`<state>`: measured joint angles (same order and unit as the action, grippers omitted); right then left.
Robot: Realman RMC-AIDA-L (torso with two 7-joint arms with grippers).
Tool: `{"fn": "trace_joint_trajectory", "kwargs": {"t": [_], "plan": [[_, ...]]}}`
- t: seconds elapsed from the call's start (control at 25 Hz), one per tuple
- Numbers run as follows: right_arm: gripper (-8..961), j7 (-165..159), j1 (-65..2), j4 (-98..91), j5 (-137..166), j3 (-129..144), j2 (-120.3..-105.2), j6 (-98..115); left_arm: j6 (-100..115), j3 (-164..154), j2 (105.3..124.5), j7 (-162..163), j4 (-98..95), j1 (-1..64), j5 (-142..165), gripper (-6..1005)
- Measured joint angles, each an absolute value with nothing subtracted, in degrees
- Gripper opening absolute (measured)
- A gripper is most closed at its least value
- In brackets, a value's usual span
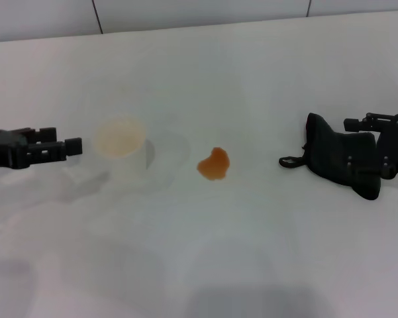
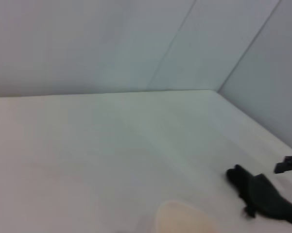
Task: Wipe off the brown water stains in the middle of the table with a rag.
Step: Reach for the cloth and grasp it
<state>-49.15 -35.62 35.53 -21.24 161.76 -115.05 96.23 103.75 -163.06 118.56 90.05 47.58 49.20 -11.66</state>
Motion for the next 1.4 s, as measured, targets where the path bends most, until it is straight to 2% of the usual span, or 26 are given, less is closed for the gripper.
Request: {"fn": "trace_joint_trajectory", "kwargs": {"t": [0.32, 0.68, 1.4], "plan": [[703, -49.0, -35.8, 35.2, -21.4, 161.7, -115.05, 95.9, 101.8, -163.0, 119.03, 88.1, 46.4, 45.8, -14.3, 878], [702, -49.0, -35.9, 35.1, -21.4, 161.7, -115.05, 95.8, 101.4, -163.0, 118.61, 86.1, 41.6, 42.0, -22.5, 878], [699, -49.1, -36.5, 35.0, -22.2, 161.7, -115.15, 96.1, 95.4, -163.1, 118.62, 86.5, 37.3, 44.1, -17.0, 878]]}}
